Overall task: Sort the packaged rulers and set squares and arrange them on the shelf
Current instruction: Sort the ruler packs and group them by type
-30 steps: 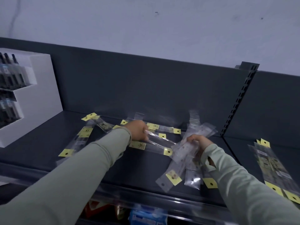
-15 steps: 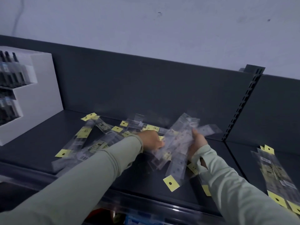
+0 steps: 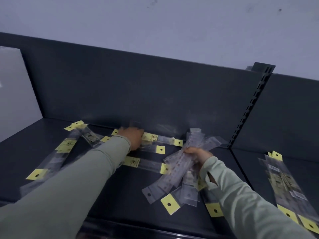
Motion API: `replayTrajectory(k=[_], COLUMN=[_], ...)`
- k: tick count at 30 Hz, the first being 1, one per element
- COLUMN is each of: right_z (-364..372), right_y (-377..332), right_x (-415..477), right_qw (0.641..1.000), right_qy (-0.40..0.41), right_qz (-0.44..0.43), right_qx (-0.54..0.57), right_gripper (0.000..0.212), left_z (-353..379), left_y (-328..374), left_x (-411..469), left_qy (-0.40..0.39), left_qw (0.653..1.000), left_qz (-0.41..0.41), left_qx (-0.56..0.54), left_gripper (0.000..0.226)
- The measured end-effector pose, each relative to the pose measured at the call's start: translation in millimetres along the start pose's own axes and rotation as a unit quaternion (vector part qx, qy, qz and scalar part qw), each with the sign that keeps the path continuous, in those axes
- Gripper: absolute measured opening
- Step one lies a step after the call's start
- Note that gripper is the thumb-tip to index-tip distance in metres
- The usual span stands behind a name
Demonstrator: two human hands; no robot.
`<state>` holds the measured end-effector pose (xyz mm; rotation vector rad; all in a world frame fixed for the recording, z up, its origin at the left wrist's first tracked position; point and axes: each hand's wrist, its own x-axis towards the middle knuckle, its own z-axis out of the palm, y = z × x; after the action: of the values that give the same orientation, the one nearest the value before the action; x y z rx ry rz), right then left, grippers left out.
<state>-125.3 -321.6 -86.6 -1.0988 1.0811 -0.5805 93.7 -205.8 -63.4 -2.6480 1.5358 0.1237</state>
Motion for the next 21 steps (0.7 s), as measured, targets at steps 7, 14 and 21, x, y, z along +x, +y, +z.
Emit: replayTrajectory(k=[7,14,21], right_z=[-12,-21,-26], right_y=[-1,-12,-29], right_x=[10,6,-3], right_qw=[1.0,1.0,1.0], right_qy=[0.008,0.01,0.009], right_qz=[0.0,-0.019,-0.02], right_qx=[-0.014,-0.013,0.002], right_gripper=[0.03,0.062,0.025], left_z=[3,-3,-9], left_y=[4,32,80], left_x=[15,6,-12], left_qy=[0.057,0.144,0.034], left_qw=[0.983,0.981,0.977], left_qz=[0.078,0.064,0.147], left_qx=[0.155,0.111,-0.153], left_gripper=[0.026,0.029,0.041])
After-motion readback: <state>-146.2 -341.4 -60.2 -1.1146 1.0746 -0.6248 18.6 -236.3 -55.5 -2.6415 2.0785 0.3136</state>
